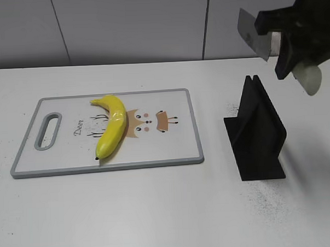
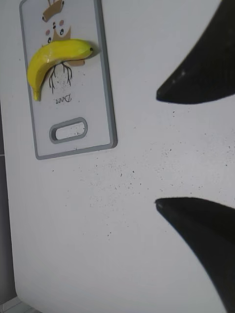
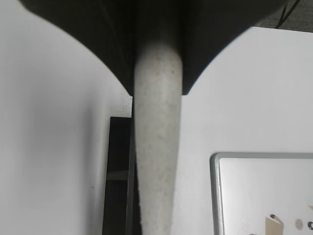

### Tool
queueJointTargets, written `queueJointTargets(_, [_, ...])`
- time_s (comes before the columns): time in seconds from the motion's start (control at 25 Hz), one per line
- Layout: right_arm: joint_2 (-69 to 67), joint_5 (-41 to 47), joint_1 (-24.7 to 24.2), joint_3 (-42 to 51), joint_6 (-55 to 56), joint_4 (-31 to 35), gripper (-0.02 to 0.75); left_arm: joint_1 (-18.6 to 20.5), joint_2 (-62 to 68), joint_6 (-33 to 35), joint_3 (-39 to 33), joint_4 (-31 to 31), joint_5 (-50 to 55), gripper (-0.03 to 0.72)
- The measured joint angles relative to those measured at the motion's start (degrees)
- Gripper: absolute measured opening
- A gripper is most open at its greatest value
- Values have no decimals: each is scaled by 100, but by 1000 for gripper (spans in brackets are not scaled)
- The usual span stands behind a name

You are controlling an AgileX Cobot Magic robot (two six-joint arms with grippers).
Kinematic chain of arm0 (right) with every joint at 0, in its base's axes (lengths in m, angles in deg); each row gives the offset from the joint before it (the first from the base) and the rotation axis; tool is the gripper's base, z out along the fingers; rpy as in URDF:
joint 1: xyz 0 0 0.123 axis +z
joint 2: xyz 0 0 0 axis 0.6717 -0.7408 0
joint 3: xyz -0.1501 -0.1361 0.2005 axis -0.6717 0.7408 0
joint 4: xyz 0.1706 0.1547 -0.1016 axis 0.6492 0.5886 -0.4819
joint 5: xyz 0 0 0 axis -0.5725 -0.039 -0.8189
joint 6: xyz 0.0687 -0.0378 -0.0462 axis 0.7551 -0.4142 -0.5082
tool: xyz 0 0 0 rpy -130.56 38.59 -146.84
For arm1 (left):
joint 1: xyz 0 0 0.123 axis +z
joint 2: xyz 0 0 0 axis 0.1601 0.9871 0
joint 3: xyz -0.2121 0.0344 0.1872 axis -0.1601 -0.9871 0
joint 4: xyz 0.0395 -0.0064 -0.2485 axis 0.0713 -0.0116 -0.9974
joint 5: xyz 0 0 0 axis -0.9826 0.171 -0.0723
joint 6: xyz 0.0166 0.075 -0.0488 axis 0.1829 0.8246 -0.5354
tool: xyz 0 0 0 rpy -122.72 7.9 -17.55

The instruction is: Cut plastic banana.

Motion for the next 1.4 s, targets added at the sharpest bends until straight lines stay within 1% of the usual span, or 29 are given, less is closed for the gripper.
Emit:
queueJointTargets(0.08, [14, 6, 0, -170, -248, 5, 162, 0, 0, 0, 0, 0, -5, 566])
queueJointTargets(0.16, [19, 17, 0, -328, -719, 73, 162, 0, 23, 0, 52, 0, -30, 565])
queueJointTargets(0.28, [19, 18, 0, -500, -1606, 208, 162, 0, 347, 44, 327, -18, -165, 563])
queueJointTargets(0.36, [11, 29, 0, -602, -2266, 251, 162, 0, 735, 231, 513, -132, -343, 563])
queueJointTargets(0.44, [-68, 29, 0, -741, -2926, 275, 162, 0, 1190, 559, 675, -351, -578, 563])
queueJointTargets(0.6, [-391, 34, 0, -1076, -4058, 326, 162, 0, 2339, 1399, 1011, -857, -987, 563])
queueJointTargets(0.76, [-773, 40, 0, -1498, -4882, 386, 162, 0, 3604, 2526, 1509, -1430, -1085, 562])
queueJointTargets(0.88, [-1002, 40, 0, -1689, -5681, 731, 162, 0, 4548, 3534, 2004, -1870, -1029, 561])
queueJointTargets(1.0, [-1193, 40, 8, -1813, -6657, 1081, 162, 0, 5431, 4461, 2684, -2335, -731, 561])
queueJointTargets(1.2, [-1553, 40, 111, -2052, -7573, 1085, 162, -67, 6763, 5336, 3830, -2849, -401, 561])
queueJointTargets(1.32, [-1854, 40, 227, -2293, -7952, 1086, 162, -235, 7366, 5756, 4418, -2901, -392, 561])
queueJointTargets(1.4, [-2067, 40, 243, -2515, -8160, 1232, 162, -376, 7700, 6046, 4757, -2901, -387, 561])
